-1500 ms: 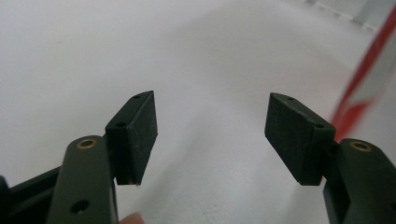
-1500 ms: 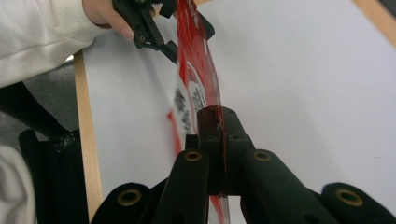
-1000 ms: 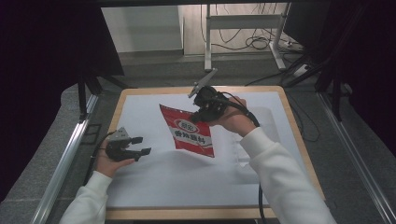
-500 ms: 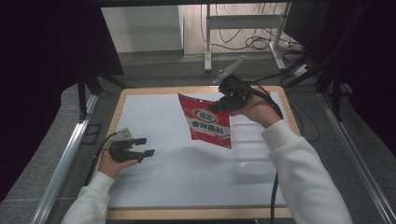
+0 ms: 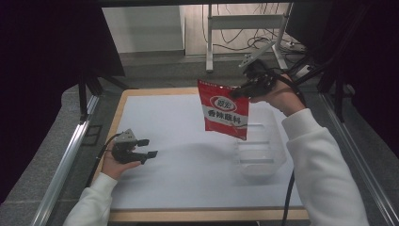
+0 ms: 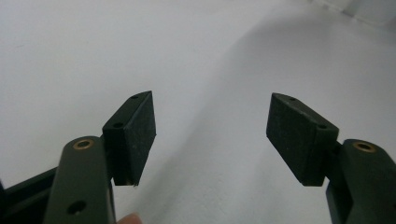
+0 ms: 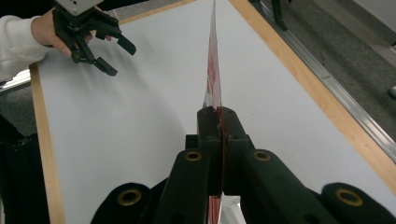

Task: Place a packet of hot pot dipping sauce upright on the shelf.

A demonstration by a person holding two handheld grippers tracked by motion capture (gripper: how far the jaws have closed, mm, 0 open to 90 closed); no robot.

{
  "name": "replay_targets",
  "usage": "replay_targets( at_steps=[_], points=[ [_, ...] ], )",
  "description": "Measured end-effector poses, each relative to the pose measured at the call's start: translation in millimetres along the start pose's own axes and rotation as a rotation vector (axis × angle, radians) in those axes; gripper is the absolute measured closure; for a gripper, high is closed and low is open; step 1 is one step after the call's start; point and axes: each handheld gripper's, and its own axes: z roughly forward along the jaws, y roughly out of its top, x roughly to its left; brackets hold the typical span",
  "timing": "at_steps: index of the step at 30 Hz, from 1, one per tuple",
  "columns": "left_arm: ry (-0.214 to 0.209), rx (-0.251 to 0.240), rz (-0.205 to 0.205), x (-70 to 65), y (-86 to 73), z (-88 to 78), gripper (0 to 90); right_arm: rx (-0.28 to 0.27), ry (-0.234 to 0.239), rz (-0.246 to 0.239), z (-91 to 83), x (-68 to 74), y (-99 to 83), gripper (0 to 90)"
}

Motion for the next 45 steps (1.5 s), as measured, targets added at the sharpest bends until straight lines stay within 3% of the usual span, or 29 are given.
replay_targets(
  at_steps=[10,22,45],
  points=[
    [0.014,0.003,0.004,-1.5,2.1,1.3,32.5,-0.021,-0.03,0.057,-26.5,-32.9,-15.4,89.0],
    [0.028,0.017,0.004,-0.8,1.6,3.0,32.4,-0.028,-0.041,0.083,-31.6,-64.9,-36.6,89.0],
    [0.039,0.034,0.0,-0.5,-0.7,5.5,32.4,-0.07,-0.02,0.104,-41.8,-90.9,-64.0,88.9]
  ],
)
